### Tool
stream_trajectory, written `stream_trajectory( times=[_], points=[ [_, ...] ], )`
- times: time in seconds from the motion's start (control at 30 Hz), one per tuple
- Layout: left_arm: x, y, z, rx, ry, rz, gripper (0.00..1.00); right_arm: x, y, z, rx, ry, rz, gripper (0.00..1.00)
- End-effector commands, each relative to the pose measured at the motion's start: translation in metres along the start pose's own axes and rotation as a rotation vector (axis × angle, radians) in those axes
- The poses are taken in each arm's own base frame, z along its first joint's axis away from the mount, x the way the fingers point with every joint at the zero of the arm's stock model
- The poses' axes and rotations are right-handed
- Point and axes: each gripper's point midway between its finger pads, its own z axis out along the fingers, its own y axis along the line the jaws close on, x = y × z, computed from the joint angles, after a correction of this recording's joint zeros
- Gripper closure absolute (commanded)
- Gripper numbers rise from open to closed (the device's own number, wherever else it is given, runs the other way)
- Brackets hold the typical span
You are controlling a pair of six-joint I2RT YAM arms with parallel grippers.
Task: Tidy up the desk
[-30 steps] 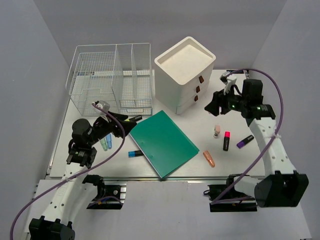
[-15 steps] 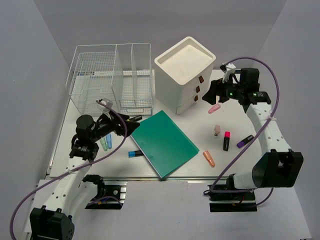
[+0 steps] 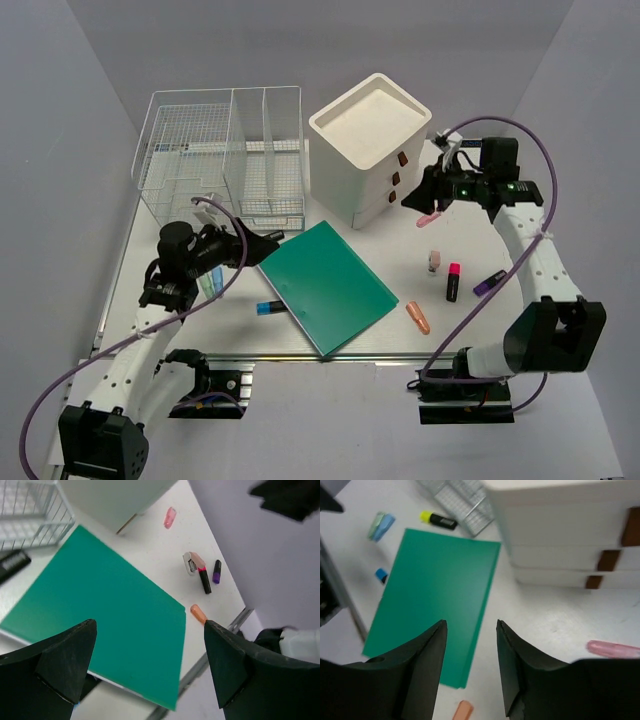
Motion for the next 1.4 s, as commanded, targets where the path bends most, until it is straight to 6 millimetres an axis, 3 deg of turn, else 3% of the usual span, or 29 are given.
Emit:
stream_trajectory(
  times=[0.0,0.03,0.13,0.23,0.33,0.4,0.43,0.57,0.67,0.73,0.9,1.37],
  points=[
    [-0.005,0.003,-0.011,-0.160,0.023,-0.207,0.02,0.016,0.048,-0.010,-0.172,-0.009,-0.006,0.52],
    [-0.005,0.007,-0.014,-0.195,0.022,-0.225,0.02,0.033,0.052,-0.007,-0.190,0.013,0.020,0.54],
    [0.019,0.013,-0.015,-0.244,0.113,-0.318,0.02,0.055,0.069,-0.008,-0.228,0.028,-0.023,0.56],
    [0.049,0.033,-0.011,-0.309,0.176,-0.399,0.02,0.073,0.086,-0.007,-0.251,0.068,-0.096,0.50],
    [0.058,0.047,-0.012,-0.376,0.155,-0.421,0.02,0.091,0.097,-0.002,-0.245,0.125,-0.207,0.43],
    [0.062,0.053,-0.013,-0.412,0.150,-0.429,0.02,0.120,0.100,0.005,-0.236,0.194,-0.267,0.42],
    [0.066,0.055,-0.012,-0.423,0.157,-0.436,0.02,0.124,0.106,0.011,-0.253,0.200,-0.305,0.42],
    [0.081,0.067,-0.009,-0.481,0.188,-0.468,0.02,0.157,0.106,0.033,-0.263,0.272,-0.345,0.47],
    [0.087,0.073,-0.002,-0.507,0.198,-0.469,0.02,0.179,0.102,0.052,-0.260,0.351,-0.368,0.59],
    [0.091,0.082,0.001,-0.556,0.202,-0.477,0.04,0.182,0.094,0.061,-0.219,0.383,-0.369,0.63],
    [0.103,0.084,0.016,-0.570,0.223,-0.459,0.05,0.190,0.083,0.081,-0.164,0.413,-0.360,0.65],
    [0.122,0.111,0.024,-0.735,0.202,-0.377,0.06,0.214,0.049,0.101,-0.006,0.513,-0.322,0.66]
  ],
)
